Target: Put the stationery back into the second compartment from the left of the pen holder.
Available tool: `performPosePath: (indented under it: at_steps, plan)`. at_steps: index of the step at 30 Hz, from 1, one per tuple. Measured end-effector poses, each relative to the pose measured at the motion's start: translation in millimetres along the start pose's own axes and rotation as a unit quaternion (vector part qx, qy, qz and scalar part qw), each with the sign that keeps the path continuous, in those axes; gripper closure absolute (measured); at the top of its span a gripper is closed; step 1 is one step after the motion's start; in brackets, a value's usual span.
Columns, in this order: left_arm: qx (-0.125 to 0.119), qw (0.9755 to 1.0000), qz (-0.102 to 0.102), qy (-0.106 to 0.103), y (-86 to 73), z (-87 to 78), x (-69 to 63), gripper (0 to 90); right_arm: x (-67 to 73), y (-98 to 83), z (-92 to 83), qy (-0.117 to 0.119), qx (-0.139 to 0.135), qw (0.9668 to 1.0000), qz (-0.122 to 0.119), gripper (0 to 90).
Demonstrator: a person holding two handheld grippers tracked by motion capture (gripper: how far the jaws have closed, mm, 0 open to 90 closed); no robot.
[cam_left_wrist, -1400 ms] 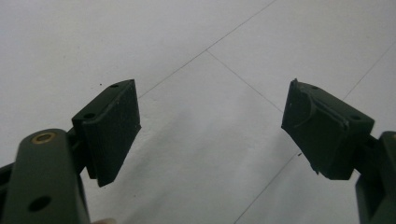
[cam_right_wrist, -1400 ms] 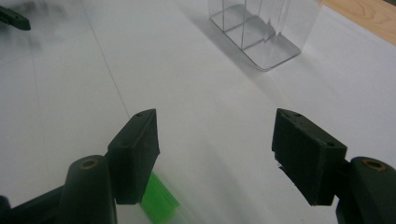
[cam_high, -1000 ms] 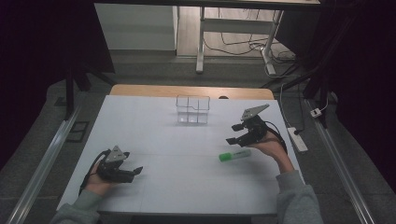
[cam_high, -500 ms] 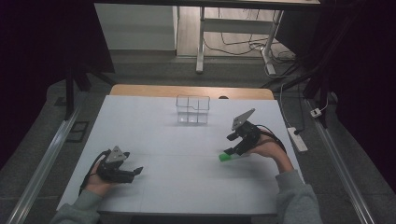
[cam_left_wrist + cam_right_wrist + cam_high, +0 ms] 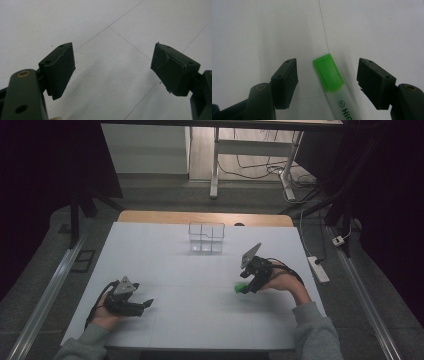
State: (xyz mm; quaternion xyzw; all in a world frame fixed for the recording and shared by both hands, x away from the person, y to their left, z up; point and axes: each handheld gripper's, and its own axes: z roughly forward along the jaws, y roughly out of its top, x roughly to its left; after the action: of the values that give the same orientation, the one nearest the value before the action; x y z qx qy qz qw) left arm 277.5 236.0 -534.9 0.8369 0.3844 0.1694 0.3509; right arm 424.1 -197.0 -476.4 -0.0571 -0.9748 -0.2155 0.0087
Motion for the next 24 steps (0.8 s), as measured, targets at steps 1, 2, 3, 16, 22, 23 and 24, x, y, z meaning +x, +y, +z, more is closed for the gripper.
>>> performPosePath:
  at_steps: [1,2,3,16,22,23,24]
  plan:
    - [0.0,1.0,0.001,0.0,0.0,0.0,-0.1,18.9,0.0,0.1,2.5,0.0,0.002,1.0,-0.004,32.5]
    - [0.0,1.0,0.001,0.0,0.0,-0.1,-0.3,18.9,1.1,0.1,3.8,0.001,0.009,1.0,-0.001,32.8]
    - [0.0,1.0,0.001,0.0,0.0,-0.1,-0.4,18.9,0.7,0.4,5.5,0.0,0.01,0.9999,-0.009,33.2]
    - [0.004,1.0,0.004,0.001,0.1,1.1,-0.1,19.0,0.5,-0.2,19.0,-0.005,0.05,0.9984,-0.024,42.2]
    - [0.004,1.0,0.005,0.0,0.3,1.7,-0.8,19.0,0.8,-1.2,22.1,-0.014,0.061,0.9973,-0.039,49.7]
    - [0.004,1.0,0.005,0.0,0.4,1.9,-0.9,19.0,1.0,-1.2,22.4,-0.016,0.061,0.9972,-0.041,50.4]
    - [0.005,1.0,0.006,0.0,0.6,2.3,-1.1,19.0,3.4,-1.3,21.6,-0.018,0.069,0.9971,-0.028,51.1]
